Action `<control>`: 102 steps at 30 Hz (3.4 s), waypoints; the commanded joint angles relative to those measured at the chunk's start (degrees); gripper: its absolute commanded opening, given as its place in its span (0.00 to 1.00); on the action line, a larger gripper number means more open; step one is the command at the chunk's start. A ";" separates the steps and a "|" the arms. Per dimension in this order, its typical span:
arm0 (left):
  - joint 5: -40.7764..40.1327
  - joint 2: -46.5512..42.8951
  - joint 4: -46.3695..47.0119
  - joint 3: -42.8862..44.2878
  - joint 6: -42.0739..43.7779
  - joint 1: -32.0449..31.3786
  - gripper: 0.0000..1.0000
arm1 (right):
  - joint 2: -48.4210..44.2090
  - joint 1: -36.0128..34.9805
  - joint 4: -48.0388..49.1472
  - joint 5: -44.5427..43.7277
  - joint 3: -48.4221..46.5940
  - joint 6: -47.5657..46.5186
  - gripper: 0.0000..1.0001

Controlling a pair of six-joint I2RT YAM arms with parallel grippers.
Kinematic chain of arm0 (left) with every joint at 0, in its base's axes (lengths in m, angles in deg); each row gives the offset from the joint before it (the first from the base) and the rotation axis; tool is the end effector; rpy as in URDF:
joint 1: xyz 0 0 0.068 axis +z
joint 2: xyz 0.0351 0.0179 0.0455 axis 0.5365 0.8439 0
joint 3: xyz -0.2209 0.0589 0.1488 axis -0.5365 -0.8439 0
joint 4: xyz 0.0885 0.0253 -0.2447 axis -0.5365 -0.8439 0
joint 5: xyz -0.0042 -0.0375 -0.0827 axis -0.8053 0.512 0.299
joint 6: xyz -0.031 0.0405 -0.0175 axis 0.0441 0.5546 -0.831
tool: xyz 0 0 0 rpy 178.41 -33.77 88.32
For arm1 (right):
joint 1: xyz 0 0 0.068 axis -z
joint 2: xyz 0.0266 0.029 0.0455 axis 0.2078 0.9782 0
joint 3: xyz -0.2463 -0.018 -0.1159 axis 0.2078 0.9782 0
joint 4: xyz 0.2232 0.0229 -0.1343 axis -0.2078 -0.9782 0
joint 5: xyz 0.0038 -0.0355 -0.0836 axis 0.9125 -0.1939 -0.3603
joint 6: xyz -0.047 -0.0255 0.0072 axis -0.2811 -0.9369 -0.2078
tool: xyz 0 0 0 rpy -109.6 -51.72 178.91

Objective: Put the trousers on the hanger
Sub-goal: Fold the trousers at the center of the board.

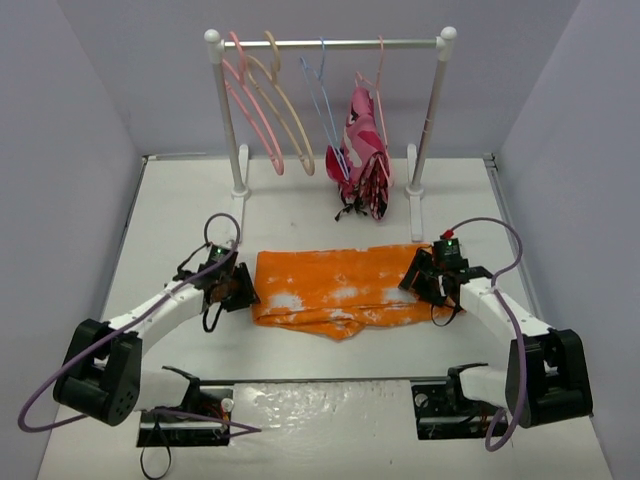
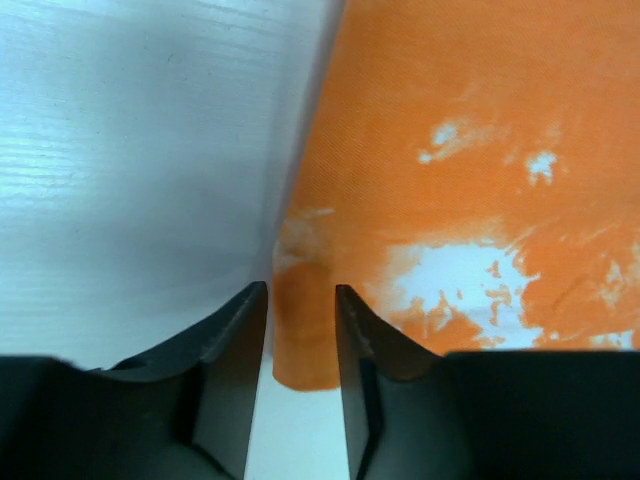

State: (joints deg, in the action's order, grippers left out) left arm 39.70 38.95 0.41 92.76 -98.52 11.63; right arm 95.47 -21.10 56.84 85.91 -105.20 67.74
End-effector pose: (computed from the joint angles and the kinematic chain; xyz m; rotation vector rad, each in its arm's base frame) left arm 0.2249 -0.0922 0.1839 -0.4351 2.5764 -0.6607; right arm 0.2343 0.0430 0.1877 0.4841 2.3590 0.5574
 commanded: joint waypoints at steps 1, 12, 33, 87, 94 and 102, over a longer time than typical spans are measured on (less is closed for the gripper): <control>3.09 -0.05 6.90 13.19 4.60 0.16 0.32 | -4.01 0.16 5.22 4.82 -8.32 -1.60 0.54; 8.74 22.85 27.96 20.16 3.59 1.20 0.26 | 6.94 10.67 35.26 13.46 -1.23 -0.27 0.00; 11.20 15.35 35.87 11.13 9.44 5.87 0.25 | 5.74 15.01 31.10 15.57 -2.56 -9.50 0.00; 9.98 23.50 27.09 5.11 8.60 6.49 0.00 | 52.11 -43.24 57.05 33.58 -29.65 -4.51 0.00; 8.69 26.68 27.48 5.88 7.92 6.57 0.00 | 54.27 -46.56 55.03 34.34 -22.61 -6.55 0.00; 7.93 29.44 28.23 6.94 7.18 6.59 0.00 | 52.77 -47.94 48.47 34.94 -15.87 -10.94 0.00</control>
State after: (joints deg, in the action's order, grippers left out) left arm 54.37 63.84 32.97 99.36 -92.88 17.88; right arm 147.82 -64.81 121.13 115.96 -126.01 61.52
